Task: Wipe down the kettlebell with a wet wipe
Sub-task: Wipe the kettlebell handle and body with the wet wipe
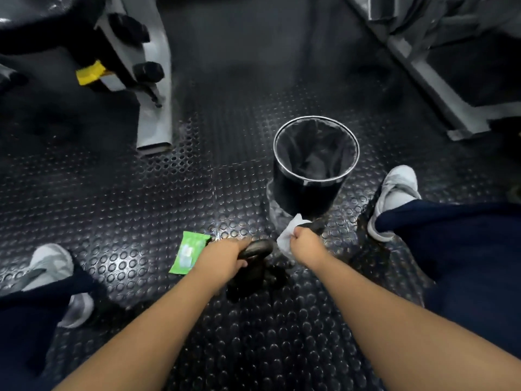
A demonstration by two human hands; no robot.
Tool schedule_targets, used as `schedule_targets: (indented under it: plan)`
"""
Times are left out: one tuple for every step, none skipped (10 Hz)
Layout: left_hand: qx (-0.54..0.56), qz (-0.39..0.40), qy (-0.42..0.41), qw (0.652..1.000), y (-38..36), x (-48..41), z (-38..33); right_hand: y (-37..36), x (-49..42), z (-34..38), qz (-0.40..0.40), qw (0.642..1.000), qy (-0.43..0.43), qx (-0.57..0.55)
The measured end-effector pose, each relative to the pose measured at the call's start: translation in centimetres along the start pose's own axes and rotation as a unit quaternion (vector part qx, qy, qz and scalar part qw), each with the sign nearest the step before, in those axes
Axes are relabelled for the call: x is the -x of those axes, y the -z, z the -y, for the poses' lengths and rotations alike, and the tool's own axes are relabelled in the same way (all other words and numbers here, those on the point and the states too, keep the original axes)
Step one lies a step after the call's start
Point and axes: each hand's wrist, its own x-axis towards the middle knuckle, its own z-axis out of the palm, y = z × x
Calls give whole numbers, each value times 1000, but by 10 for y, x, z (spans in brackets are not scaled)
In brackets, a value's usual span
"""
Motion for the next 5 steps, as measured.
schedule_targets:
  plan:
    - [20,-15,-3,1000,-6,-3,3,-11,-14,-18,45,985,-13,169]
    - [22,-27,-3,999,-12,-3,5,-32,-8,-16,121,983,-24,140]
    - [16,-30,-3,999,-14,-2,6,-47,-1,-15,155,983,-101,-5]
    - [-1,-24,-8,1000,-12,0,6,-48,-5,-17,219,965,-134,-47]
    - [-10,-13,-17,1000,-11,0,5,-50,-13,-23,248,959,-131,-31]
